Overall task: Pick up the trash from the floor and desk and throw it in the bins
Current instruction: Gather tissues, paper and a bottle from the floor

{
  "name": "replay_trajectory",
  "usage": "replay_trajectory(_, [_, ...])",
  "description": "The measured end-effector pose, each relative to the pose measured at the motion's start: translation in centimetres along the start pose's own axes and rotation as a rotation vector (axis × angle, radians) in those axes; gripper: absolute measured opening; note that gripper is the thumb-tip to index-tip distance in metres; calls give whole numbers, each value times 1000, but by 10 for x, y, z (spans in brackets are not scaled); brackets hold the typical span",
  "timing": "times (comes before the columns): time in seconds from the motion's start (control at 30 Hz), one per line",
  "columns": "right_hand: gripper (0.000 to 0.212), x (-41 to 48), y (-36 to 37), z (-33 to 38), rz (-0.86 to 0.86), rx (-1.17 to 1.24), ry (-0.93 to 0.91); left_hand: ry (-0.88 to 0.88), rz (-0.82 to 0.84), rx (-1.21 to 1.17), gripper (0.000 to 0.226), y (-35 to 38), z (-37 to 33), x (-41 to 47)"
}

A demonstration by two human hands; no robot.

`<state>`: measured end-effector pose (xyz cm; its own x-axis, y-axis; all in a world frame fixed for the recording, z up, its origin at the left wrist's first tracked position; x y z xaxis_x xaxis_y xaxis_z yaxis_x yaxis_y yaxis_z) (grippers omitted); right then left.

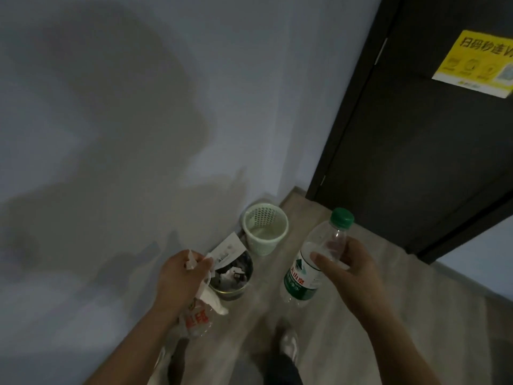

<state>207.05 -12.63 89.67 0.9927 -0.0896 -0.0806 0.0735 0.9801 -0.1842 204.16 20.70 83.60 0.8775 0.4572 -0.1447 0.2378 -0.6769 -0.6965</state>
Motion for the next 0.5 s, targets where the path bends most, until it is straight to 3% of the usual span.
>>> replay_trajectory(0.1, [43, 73, 0, -14, 11, -20, -16, -44, -9, 54, 26, 37, -5, 53])
replay_trajectory(0.5, [52, 331, 30, -101, 177, -195, 90, -321, 88, 273, 21, 195, 19, 220])
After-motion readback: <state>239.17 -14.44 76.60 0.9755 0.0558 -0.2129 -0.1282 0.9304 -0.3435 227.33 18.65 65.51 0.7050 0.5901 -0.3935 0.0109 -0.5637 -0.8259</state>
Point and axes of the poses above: each hand's wrist, its own x-axis towards the middle knuckle, its own y-axis out of the palm, z = x × y, the point moved 9 cm from there along x, towards the middle knuckle, and after that the axes turned 12 degrees about x, right-handed, at the moved point
